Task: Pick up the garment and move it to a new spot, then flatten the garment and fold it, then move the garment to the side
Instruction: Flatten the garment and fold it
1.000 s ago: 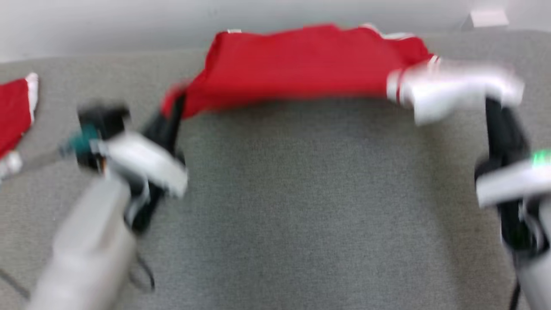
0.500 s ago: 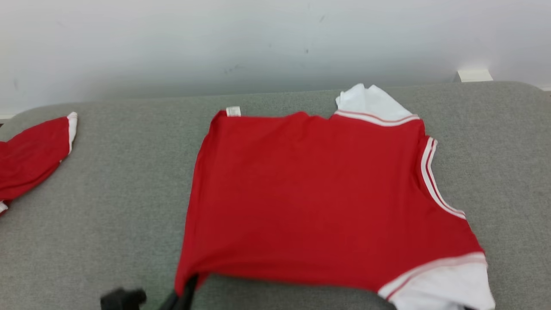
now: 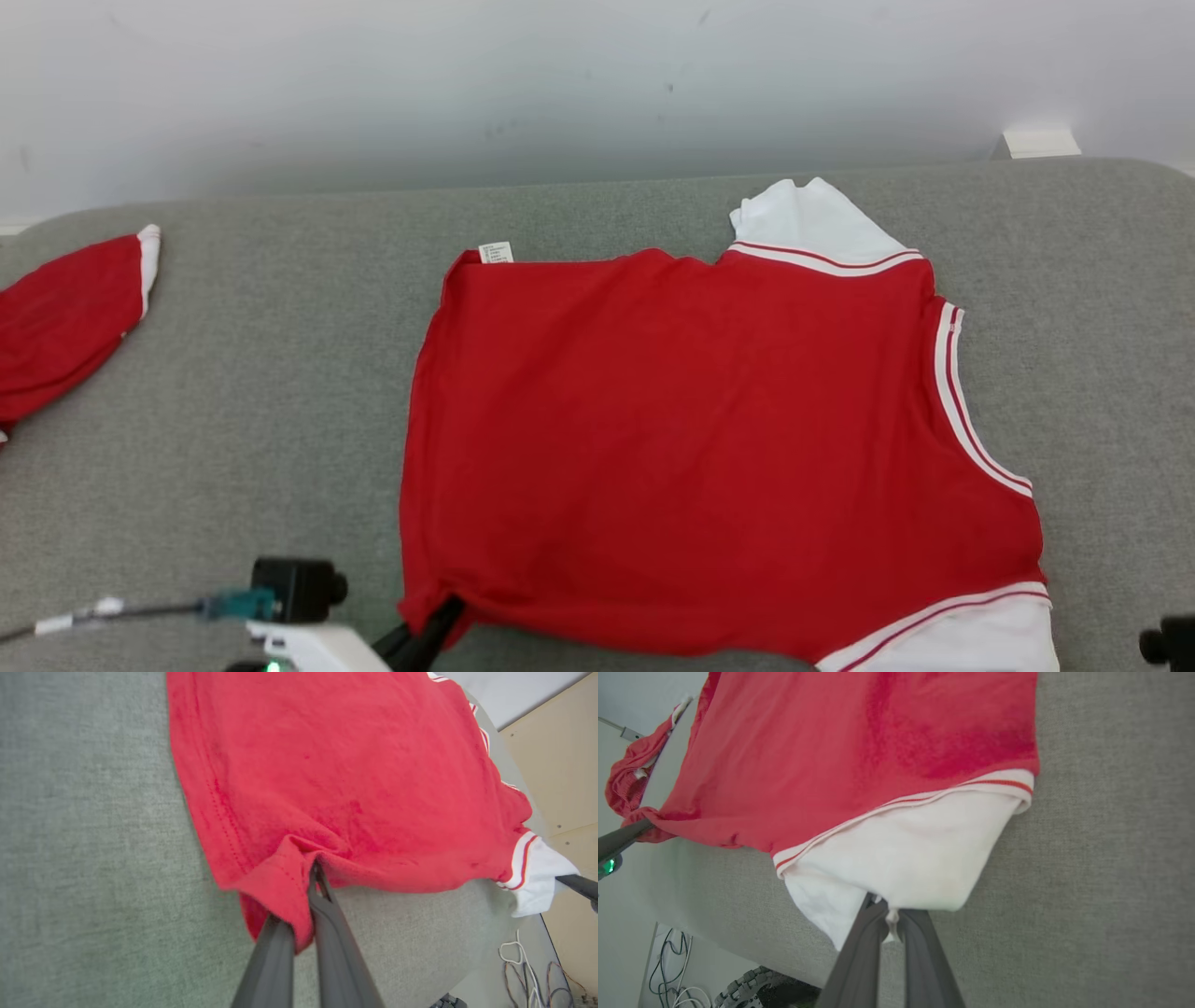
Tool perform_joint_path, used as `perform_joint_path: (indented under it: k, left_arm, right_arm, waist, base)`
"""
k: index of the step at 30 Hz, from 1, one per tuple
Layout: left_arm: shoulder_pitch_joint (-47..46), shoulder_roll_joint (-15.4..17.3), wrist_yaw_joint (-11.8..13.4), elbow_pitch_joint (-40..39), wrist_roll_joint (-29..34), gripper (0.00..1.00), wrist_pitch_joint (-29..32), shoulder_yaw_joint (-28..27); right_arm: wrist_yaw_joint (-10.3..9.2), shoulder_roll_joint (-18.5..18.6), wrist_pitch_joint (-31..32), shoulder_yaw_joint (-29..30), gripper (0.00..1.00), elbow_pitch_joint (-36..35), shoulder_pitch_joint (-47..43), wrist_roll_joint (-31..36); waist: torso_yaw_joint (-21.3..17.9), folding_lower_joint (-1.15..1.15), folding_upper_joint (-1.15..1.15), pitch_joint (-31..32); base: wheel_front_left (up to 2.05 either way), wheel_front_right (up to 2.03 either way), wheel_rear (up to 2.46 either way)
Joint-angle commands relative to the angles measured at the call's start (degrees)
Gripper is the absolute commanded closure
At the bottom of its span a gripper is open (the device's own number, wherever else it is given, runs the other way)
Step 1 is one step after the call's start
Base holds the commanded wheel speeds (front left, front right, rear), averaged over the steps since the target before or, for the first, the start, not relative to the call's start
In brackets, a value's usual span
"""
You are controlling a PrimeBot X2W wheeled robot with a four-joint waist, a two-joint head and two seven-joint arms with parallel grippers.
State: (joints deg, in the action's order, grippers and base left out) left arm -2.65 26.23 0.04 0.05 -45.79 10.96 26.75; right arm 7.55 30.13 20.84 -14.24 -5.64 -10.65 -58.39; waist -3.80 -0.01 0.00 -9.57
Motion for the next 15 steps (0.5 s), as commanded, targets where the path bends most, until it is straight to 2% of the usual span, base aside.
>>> perform_joint_path:
  k: [1,7,11,15]
  left_arm:
    - [-2.44,0.75,0.31,-0.76,-2.52,1.0,4.02,-0.51]
    - [-10.67,2.36,2.27,-1.79,-8.61,1.0,16.89,-1.82]
    - [-15.42,3.01,4.05,-0.5,-10.04,1.0,21.24,-2.78]
    - [-18.9,3.01,4.81,1.42,-10.69,1.0,23.29,-3.29]
  right_arm:
    - [-0.13,-0.55,4.21,1.19,1.0,-0.51,2.39,0.56]
    - [-0.13,-3.79,18.26,4.84,1.0,-2.38,9.97,2.15]
    - [-0.13,-7.12,23.73,7.49,1.0,-1.96,16.05,5.44]
    - [-0.13,-10.31,27.33,9.8,1.0,-0.46,21.7,9.16]
  waist:
    - [0.06,0.01,0.0,-0.33]
    - [0.12,0.01,0.0,-2.06]
    - [-0.13,0.01,0.0,-3.8]
    - [-0.39,0.01,0.0,-5.21]
  base:
    - [0.0,0.0,0.0]
    - [0.0,0.0,0.0]
    - [0.0,0.0,0.0]
    - [0.0,0.0,0.0]
